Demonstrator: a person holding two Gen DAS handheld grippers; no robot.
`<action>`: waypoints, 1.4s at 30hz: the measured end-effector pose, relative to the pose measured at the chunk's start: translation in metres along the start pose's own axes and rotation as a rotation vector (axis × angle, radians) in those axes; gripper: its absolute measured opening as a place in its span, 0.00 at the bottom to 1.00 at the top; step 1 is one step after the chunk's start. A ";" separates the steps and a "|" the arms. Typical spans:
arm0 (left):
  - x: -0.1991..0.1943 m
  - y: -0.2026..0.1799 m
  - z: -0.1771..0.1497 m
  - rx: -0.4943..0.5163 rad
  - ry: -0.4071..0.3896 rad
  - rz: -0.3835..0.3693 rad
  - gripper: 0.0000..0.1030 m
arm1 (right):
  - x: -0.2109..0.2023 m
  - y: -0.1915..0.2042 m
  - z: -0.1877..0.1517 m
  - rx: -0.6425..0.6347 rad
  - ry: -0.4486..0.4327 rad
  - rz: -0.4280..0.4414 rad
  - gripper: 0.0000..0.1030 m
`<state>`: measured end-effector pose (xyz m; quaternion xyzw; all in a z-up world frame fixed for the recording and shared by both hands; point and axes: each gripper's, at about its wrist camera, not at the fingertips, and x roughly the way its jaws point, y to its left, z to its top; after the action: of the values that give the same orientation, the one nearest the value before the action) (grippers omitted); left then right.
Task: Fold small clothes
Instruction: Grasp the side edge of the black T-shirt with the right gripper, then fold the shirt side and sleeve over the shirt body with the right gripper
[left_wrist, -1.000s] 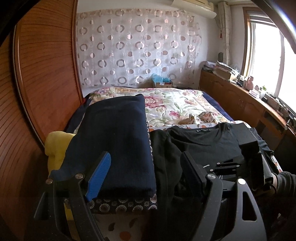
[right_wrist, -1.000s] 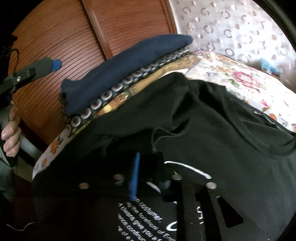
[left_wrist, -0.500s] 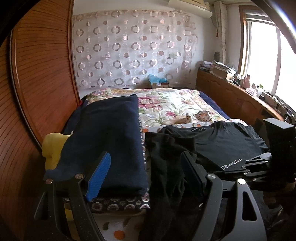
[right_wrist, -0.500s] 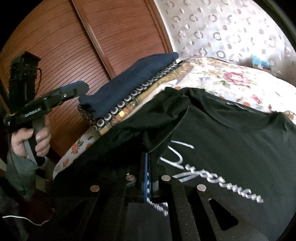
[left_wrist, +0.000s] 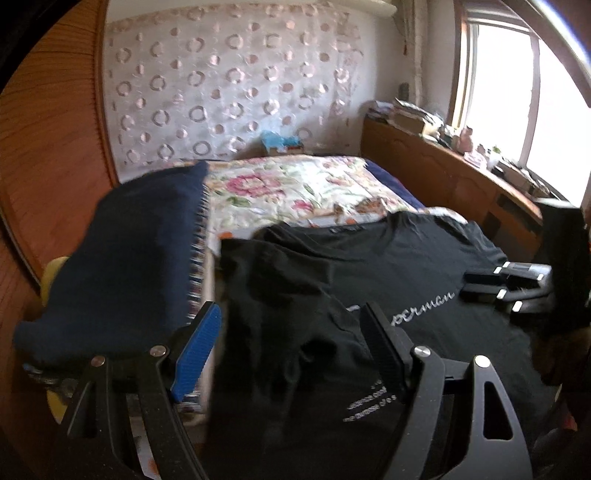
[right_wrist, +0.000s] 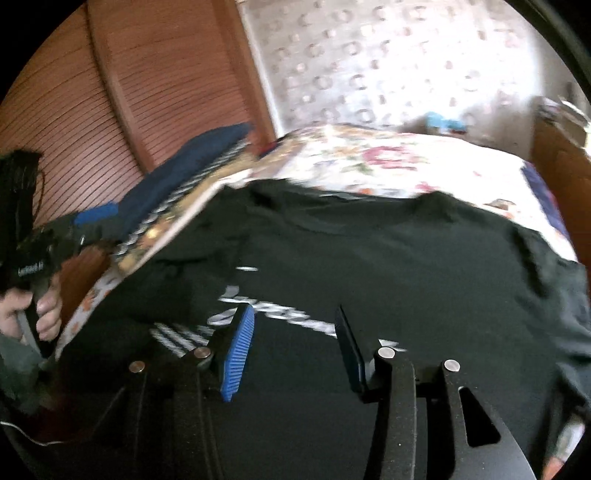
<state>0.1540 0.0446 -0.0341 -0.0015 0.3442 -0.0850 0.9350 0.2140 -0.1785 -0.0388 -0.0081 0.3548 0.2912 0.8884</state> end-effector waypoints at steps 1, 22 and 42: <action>0.005 -0.004 -0.001 0.003 0.010 -0.013 0.76 | -0.005 -0.006 -0.003 0.012 -0.009 -0.022 0.46; 0.087 -0.062 -0.010 0.118 0.208 -0.074 0.76 | -0.086 -0.129 -0.079 0.313 0.005 -0.418 0.46; 0.096 -0.071 -0.013 0.180 0.232 -0.060 0.93 | -0.111 -0.168 -0.069 0.253 0.026 -0.442 0.07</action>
<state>0.2064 -0.0402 -0.1016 0.0819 0.4409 -0.1431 0.8823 0.1942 -0.3896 -0.0525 0.0219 0.3894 0.0429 0.9198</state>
